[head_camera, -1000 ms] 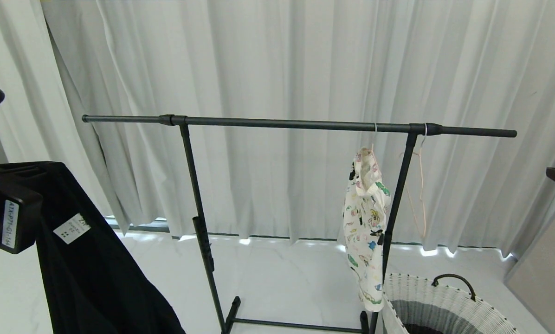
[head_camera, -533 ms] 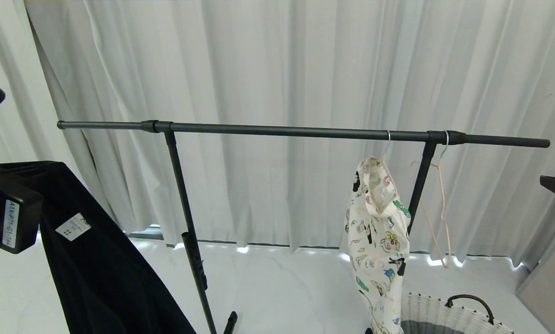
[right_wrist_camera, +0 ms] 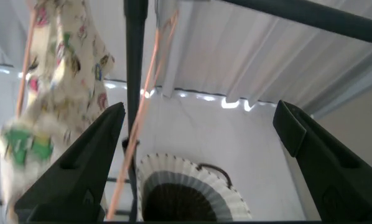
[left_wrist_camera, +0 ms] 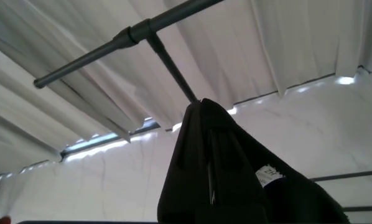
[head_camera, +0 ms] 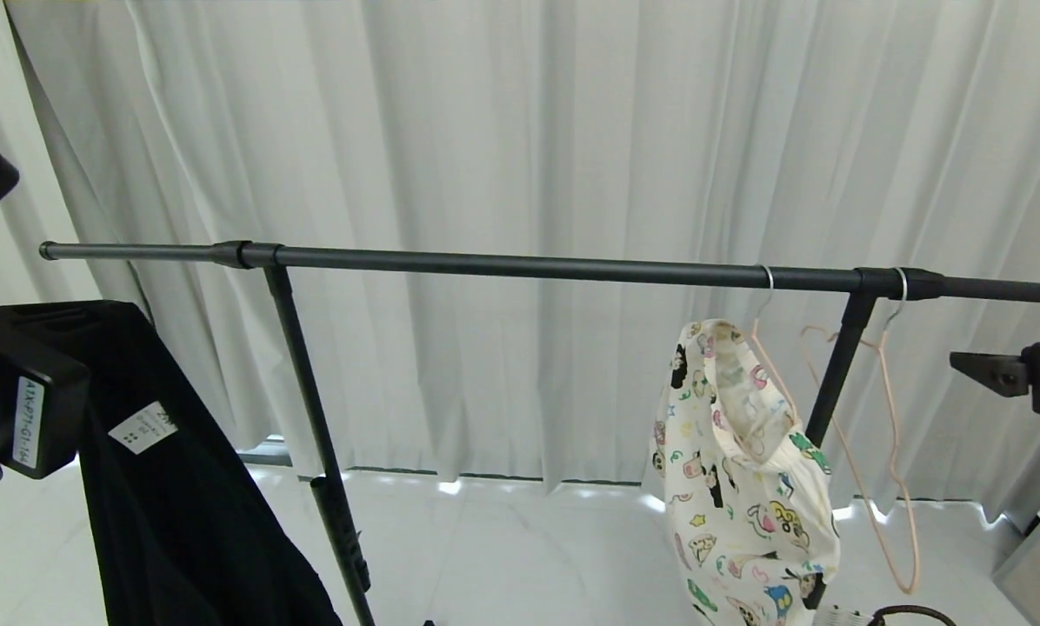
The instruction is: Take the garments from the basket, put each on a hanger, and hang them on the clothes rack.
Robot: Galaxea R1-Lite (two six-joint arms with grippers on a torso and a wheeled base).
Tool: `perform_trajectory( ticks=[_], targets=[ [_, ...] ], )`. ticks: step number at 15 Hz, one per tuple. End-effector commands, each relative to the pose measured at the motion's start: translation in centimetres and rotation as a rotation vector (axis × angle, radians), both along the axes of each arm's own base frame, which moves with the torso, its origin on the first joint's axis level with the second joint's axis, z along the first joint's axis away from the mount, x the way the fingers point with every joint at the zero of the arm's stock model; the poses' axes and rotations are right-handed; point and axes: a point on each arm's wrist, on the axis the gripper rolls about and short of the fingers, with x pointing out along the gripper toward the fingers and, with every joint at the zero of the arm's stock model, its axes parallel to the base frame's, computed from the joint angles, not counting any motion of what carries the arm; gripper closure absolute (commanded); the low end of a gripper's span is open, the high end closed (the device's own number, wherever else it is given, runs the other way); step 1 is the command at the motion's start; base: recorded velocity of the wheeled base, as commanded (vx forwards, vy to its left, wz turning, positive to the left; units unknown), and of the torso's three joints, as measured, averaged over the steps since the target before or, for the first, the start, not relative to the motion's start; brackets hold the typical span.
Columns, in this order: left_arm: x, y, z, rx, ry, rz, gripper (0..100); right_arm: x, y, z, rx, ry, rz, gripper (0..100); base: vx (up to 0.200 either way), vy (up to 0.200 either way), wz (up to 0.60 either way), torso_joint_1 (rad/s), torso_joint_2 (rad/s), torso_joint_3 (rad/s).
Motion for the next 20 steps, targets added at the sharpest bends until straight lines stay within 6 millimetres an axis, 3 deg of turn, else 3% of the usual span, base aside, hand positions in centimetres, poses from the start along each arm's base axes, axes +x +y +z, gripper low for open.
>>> perform_trajectory(
  ticks=[1, 8, 13, 18, 19, 20],
  targets=[
    [0.1, -0.2, -0.1, 0.003, 0.005, -0.01, 100, 3.0, 0.4, -2.9, 0.035, 0.09, -0.023, 0, 0.0, 0.0, 0.0, 0.0, 0.0, 0.0],
    [0.1, -0.6, -0.3, 0.009, 0.013, -0.033, 100, 4.2, 0.8, -11.8, 0.099, 0.21, -0.062, 0, 0.0, 0.0, 0.0, 0.0, 0.0, 0.0],
    [0.6, -1.2, -0.6, 0.024, 0.037, -0.049, 100, 5.1, 2.1, -13.7, 0.135, 0.221, -0.048, 0, 0.0, 0.0, 0.0, 0.0, 0.0, 0.0],
    [0.6, -1.2, -0.7, 0.023, 0.038, -0.05, 100, 6.1, 3.3, -13.9, 0.191, 0.202, -0.121, 0, 0.0, 0.0, 0.0, 0.0, 0.0, 0.0],
    [0.6, -1.2, -0.7, 0.022, 0.037, -0.052, 100, 6.2, 3.3, -14.0, 0.189, 0.2, -0.137, 100, 0.0, 0.0, 0.0, 0.0, 0.0, 0.0],
    [0.6, -1.2, -0.7, 0.022, 0.037, -0.053, 100, 6.2, 3.3, -13.9, 0.19, 0.195, -0.14, 100, 0.0, 0.0, 0.0, 0.0, 0.0, 0.0]
  ],
)
